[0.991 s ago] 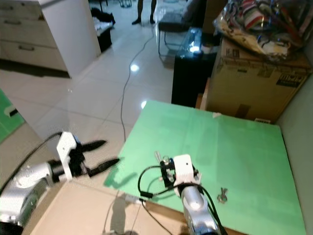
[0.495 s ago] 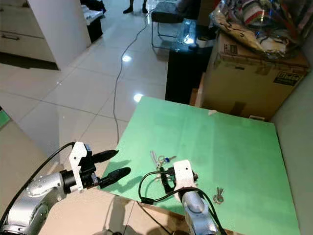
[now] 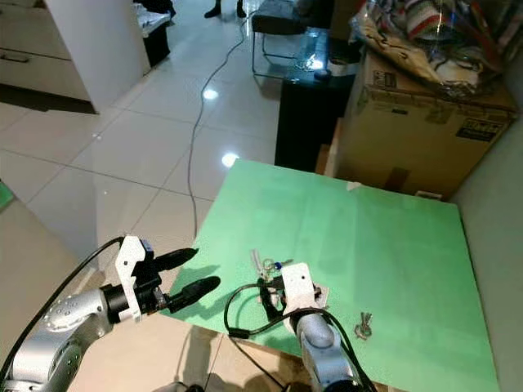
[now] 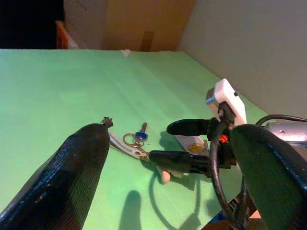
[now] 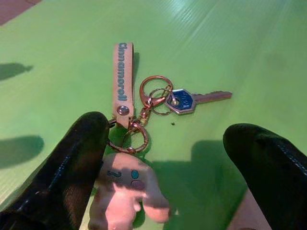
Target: Hang keys on a hook
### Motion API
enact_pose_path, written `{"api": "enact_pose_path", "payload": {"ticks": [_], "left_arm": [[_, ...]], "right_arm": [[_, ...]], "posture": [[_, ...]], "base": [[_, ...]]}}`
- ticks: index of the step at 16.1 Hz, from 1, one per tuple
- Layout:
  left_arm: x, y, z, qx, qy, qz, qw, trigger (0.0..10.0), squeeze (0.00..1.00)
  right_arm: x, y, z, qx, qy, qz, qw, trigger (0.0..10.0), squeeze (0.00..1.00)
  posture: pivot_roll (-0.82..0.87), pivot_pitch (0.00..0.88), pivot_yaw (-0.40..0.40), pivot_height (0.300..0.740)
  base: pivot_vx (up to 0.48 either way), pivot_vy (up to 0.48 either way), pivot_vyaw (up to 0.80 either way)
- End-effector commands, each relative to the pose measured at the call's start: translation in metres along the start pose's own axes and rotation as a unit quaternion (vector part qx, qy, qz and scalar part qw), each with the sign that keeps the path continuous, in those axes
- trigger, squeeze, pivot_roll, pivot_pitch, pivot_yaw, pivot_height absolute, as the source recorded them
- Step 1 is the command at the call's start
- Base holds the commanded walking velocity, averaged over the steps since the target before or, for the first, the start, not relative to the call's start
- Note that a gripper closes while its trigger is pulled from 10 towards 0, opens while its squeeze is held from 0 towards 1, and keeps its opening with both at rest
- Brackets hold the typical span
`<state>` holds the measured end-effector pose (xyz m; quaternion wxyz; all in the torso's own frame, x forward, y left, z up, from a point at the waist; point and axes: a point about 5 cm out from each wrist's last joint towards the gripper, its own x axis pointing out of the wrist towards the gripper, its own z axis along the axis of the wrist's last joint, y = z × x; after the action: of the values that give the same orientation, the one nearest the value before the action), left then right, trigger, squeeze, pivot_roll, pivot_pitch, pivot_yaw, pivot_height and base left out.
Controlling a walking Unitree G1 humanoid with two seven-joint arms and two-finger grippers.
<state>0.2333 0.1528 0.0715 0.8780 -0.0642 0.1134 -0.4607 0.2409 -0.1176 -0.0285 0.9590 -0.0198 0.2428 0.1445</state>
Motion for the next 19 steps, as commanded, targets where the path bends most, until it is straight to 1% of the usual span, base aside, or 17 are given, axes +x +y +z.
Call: {"api": "enact_pose_path", "payload": {"ticks": [1,4,7,9,10,12,13,14,15,16,17,19], "left_arm": [[-0.002,-0.001,0.003,0.001,-0.004,0.002,1.000,10.0,0.00],[-0.006,-0.004,-0.001,0.003,0.007,-0.006,1.000,10.0,0.00],[-0.006,-0.005,-0.002,0.002,0.008,-0.004,1.000,10.0,0.00],[-0.007,-0.005,-0.002,0.002,0.010,-0.004,1.000,10.0,0.00],[-0.008,-0.005,-0.003,0.003,0.011,-0.003,1.000,10.0,0.00],[-0.008,-0.004,-0.002,0.004,0.012,0.000,1.000,10.0,0.00],[-0.007,-0.003,-0.001,0.005,0.012,0.002,1.000,10.0,0.00],[-0.006,-0.003,-0.001,0.005,0.012,0.003,1.000,10.0,0.00],[-0.006,-0.003,-0.001,0.005,0.012,0.004,1.000,10.0,0.00],[-0.005,-0.002,-0.002,0.004,0.014,0.005,1.000,10.0,0.00],[-0.004,-0.002,-0.002,0.005,0.014,0.006,1.000,10.0,0.00],[-0.001,0.000,0.000,0.007,0.011,0.007,1.000,10.0,0.00]], "right_arm": [[0.000,0.001,-0.007,0.006,0.022,0.009,1.000,10.0,0.00],[0.002,0.000,-0.007,-0.007,0.034,0.022,0.999,10.0,0.00],[0.003,0.002,-0.011,-0.008,0.053,0.035,0.998,10.0,0.00],[0.003,0.006,-0.018,0.008,0.074,0.041,0.996,10.0,0.00],[0.003,0.009,-0.020,0.023,0.085,0.046,0.995,10.0,0.00],[0.004,0.013,-0.021,0.025,0.091,0.054,0.994,10.0,0.00],[0.005,0.013,-0.021,0.032,0.096,0.055,0.993,7.4,0.00],[0.006,0.012,-0.021,0.032,0.101,0.050,0.993,0.0,0.00],[0.006,0.011,-0.022,0.030,0.103,0.045,0.993,0.0,0.00],[0.006,0.010,-0.021,0.042,0.106,0.044,0.992,0.0,0.00],[0.007,0.009,-0.020,0.045,0.104,0.047,0.992,0.0,0.00],[0.009,0.009,-0.016,0.042,0.099,0.049,0.993,0.0,0.00]], "posture": [[-0.04,0.097,0.018,0.740],[-0.03,0.089,0.015,0.740],[-0.02,0.082,0.008,0.740],[-0.02,0.080,0.008,0.740],[-0.02,0.078,0.009,0.740],[-0.01,0.080,0.012,0.740],[-0.01,0.083,0.014,0.740],[-0.02,0.084,0.015,0.740],[-0.02,0.084,0.015,0.740],[-0.02,0.085,0.016,0.740],[-0.02,0.085,0.019,0.740],[-0.02,0.081,0.020,0.740]], "base": [[0.000,0.000,0.00],[0.000,0.000,0.00],[0.000,0.000,0.00],[0.000,0.000,0.00],[0.000,0.000,0.00],[0.000,0.000,0.00],[0.000,0.000,0.00],[0.000,0.000,0.00],[0.000,0.000,0.00],[0.000,0.000,0.00],[0.000,0.000,0.00],[0.000,0.000,0.00]]}}
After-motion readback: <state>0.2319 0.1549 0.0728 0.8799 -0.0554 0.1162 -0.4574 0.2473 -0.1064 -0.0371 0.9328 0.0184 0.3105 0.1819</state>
